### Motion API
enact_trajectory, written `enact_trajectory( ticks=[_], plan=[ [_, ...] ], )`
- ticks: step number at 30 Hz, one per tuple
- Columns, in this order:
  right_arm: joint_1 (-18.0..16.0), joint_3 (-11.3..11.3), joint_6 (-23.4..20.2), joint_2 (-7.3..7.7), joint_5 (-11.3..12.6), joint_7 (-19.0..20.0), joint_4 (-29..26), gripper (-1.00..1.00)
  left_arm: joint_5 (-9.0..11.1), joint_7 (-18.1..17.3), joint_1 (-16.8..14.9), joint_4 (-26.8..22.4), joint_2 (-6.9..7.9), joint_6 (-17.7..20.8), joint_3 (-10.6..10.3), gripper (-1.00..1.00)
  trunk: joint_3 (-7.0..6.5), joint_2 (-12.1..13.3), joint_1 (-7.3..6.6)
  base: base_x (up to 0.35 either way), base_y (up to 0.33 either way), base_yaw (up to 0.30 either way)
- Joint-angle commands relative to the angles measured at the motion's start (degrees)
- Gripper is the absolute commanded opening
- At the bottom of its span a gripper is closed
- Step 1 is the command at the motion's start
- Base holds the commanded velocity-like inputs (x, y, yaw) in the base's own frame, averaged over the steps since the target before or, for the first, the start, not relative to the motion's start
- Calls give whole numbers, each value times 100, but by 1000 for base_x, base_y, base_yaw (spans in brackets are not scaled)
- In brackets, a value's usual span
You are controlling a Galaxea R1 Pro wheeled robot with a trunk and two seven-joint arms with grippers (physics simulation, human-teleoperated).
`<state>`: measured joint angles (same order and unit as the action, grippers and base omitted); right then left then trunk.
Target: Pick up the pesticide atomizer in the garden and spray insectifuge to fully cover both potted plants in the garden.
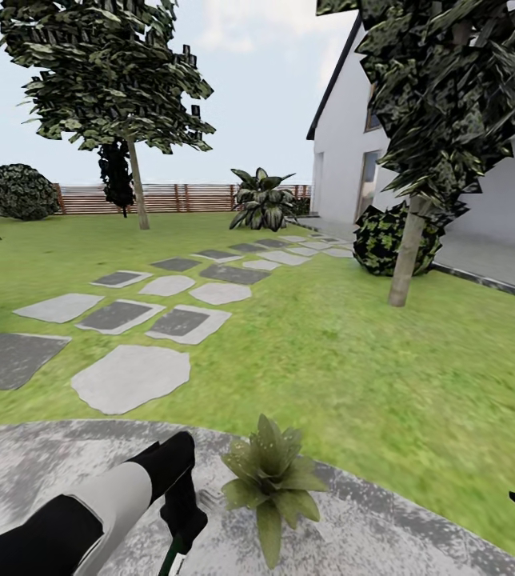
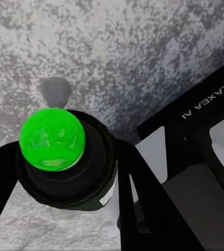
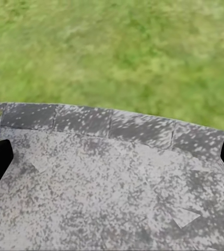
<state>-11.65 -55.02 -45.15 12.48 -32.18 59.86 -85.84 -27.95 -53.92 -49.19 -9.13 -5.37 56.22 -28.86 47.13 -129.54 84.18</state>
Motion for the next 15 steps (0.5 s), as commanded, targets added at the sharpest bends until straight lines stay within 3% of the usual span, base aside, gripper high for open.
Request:
enact_trajectory(
  ticks=[1, 15],
  plan=[
    [-9, -8, -16, 0, -52, 55, -3, 100, -61, -50, -3, -9, -14, 29, 12, -100, 7, -3, 0, 64, -156, 1],
    [-10, -9, -14, 5, -52, 56, -3, 100, -61, -46, 5, -10, -107, 20, -7, -100, 123, -3, 0, 5, -24, 0]
  ],
)
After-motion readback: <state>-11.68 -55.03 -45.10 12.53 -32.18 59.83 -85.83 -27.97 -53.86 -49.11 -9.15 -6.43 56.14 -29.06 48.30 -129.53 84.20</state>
